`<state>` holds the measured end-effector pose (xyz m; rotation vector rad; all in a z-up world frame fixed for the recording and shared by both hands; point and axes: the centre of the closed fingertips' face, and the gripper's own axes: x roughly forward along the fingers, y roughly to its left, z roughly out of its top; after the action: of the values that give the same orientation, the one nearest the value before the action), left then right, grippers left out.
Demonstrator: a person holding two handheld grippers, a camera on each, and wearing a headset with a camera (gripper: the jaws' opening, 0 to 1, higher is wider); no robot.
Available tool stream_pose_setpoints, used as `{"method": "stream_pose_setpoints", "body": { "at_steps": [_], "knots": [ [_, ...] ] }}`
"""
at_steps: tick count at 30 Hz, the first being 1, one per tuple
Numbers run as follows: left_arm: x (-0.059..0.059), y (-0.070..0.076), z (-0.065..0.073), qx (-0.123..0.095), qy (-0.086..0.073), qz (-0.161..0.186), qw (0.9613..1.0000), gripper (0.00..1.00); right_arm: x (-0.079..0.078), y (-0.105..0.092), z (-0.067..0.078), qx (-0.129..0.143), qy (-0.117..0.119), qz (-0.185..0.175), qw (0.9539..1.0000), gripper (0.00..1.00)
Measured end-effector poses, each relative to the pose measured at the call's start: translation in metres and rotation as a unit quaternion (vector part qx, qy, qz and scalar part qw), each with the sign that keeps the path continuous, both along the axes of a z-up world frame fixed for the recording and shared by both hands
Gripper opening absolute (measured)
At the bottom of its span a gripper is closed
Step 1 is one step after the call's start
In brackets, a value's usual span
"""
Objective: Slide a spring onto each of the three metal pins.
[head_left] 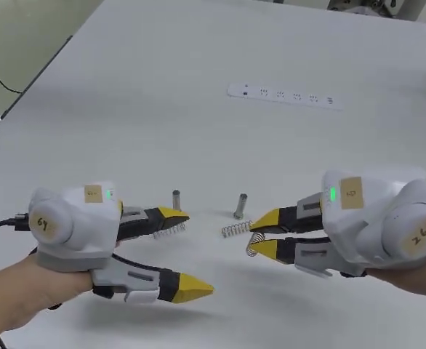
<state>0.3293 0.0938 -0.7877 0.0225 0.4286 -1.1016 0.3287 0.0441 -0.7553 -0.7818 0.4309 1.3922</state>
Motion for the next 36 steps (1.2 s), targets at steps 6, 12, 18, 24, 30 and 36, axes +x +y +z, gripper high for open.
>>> {"method": "stream_pose_setpoints", "body": {
  "at_steps": [6, 12, 18, 24, 30, 36],
  "knots": [
    [-0.003, 0.011, -0.003, 0.006, 0.001, 0.015, 0.9999, 0.74, 0.001, -0.003, 0.001, -0.001, -0.002, -0.005, 1.0000, 0.07],
    [-0.001, 0.021, -0.004, 0.007, -0.002, 0.034, 0.9994, 0.83, 0.002, -0.005, 0.001, 0.000, -0.002, -0.009, 1.0000, 0.07],
    [0.007, 0.032, 0.000, 0.000, -0.011, 0.062, 0.9980, 0.95, 0.001, -0.006, 0.000, 0.000, -0.001, -0.011, 0.9999, 0.07],
    [0.012, 0.041, 0.003, -0.005, -0.013, 0.081, 0.9966, 0.98, 0.003, -0.009, 0.000, -0.001, 0.003, -0.019, 0.9998, 0.07],
    [0.015, 0.047, 0.003, -0.007, -0.014, 0.092, 0.9956, 0.98, 0.006, -0.012, 0.001, -0.001, 0.007, -0.027, 0.9996, 0.07],
    [0.016, 0.050, 0.003, -0.006, -0.014, 0.097, 0.9952, 0.98, 0.009, -0.015, 0.002, -0.001, 0.005, -0.032, 0.9995, 0.07]
  ]
}}
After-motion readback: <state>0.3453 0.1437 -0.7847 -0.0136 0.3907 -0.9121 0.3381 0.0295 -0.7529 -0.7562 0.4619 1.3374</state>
